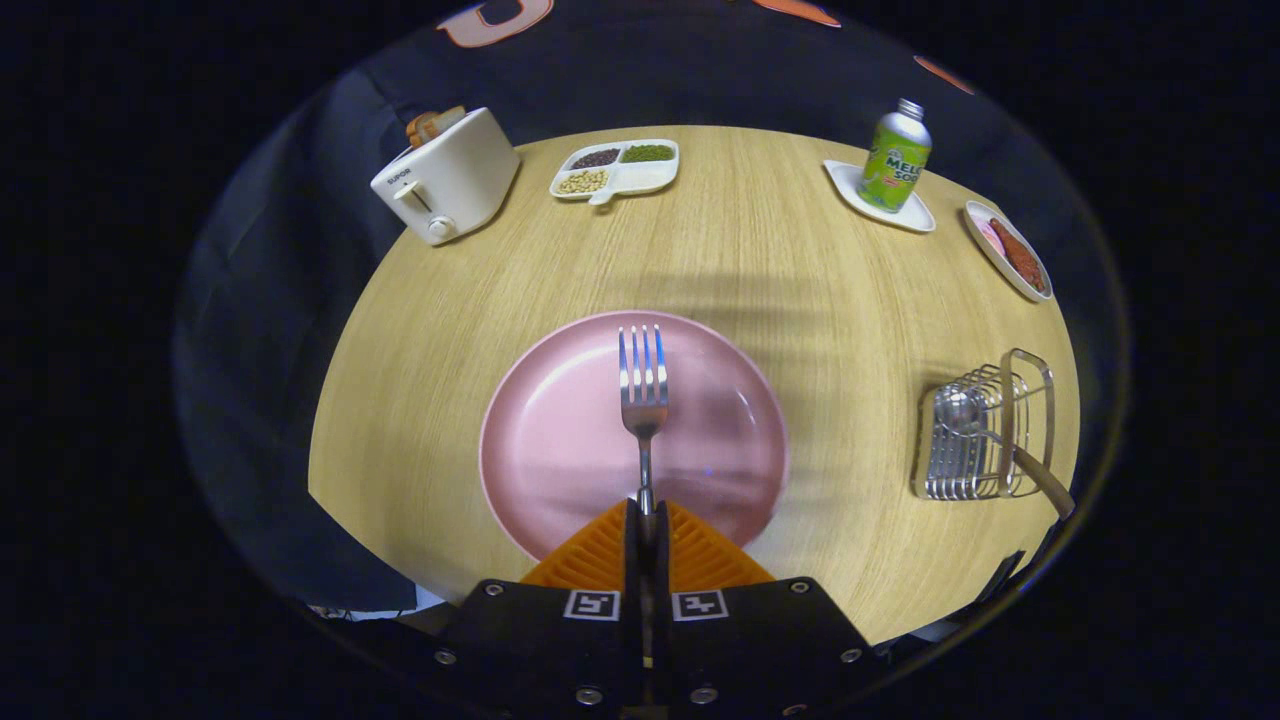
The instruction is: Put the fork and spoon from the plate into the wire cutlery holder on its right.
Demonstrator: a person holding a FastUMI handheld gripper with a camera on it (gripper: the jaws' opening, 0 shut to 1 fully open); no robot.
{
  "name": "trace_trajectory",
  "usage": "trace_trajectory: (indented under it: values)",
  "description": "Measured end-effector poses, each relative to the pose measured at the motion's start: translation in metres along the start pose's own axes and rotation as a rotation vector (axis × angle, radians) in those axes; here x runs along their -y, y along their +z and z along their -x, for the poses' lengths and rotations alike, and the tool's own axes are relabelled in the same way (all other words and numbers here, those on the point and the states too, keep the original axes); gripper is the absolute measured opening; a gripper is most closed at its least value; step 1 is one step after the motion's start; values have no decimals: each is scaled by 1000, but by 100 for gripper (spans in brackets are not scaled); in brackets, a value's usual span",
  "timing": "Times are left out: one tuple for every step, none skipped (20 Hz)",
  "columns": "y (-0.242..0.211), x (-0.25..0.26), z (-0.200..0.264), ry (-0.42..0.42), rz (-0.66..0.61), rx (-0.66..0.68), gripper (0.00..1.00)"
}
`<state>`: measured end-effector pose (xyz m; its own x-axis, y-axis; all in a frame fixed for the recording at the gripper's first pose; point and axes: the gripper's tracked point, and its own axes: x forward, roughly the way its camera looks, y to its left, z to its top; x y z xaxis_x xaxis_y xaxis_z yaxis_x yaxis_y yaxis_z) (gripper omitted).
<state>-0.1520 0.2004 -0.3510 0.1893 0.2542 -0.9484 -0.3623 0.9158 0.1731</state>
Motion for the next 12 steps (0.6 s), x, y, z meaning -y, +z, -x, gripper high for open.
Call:
trace_trajectory:
  values:
    - [0,9,7,-7,-11,11,5]
    - [1,17,14,-12,-22,23,5]
    - [1,27,22,-19,-33,32,5]
    - [3,39,28,-27,-43,42,5]
    - [4,51,35,-41,-57,51,5]
    - [5,65,42,-58,-69,63,5]
    - [5,79,48,-78,-81,69,5]
    - [4,92,55,-96,-94,71,4]
    - [6,105,62,-111,-111,82,5]
    - [6,117,67,-123,-124,86,5]
    - [5,129,74,-139,-138,88,5]
    - [4,140,79,-151,-148,85,4]
